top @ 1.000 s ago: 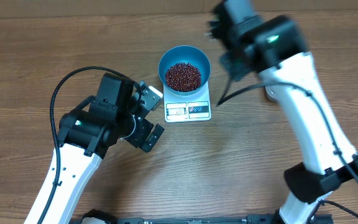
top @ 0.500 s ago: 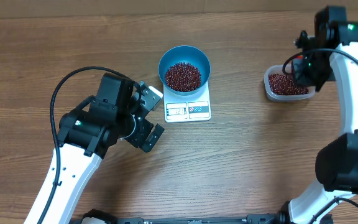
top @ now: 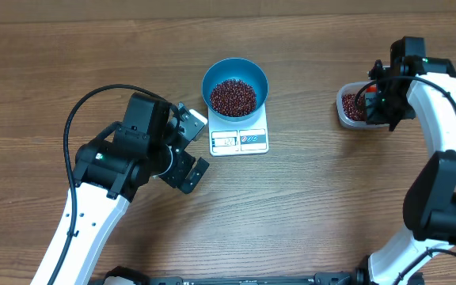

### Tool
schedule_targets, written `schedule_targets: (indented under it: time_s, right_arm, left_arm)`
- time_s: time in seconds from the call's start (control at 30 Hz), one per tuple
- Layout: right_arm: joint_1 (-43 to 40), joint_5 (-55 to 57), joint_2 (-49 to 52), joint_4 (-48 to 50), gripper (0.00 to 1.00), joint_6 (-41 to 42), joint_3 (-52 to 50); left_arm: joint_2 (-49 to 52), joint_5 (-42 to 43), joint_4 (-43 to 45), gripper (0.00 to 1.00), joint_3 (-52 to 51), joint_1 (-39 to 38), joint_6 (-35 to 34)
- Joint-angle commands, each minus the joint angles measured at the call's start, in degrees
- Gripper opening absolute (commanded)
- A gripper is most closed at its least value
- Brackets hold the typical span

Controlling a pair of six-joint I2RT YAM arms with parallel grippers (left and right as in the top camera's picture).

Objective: Scoop item into bowl and weigh 150g on scale
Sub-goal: 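Carry the empty red cup back to the bean tub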

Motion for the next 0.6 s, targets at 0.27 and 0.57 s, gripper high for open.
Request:
schedule_targets:
  time_s: [0.27, 0.57]
  right_arm:
    - [0.1, -11.5, 3.4, -3.6, 0.04, -2.2, -0.2]
    - [-3.6, -20.8, 3.4, -5.6, 0.04, -2.1, -0.2]
  left_arm:
    - [0.2, 0.0, 0.0, 1.00, 1.2, 0.2, 1.3]
    - [0.2, 0.0, 0.0, 1.00, 1.2, 0.2, 1.3]
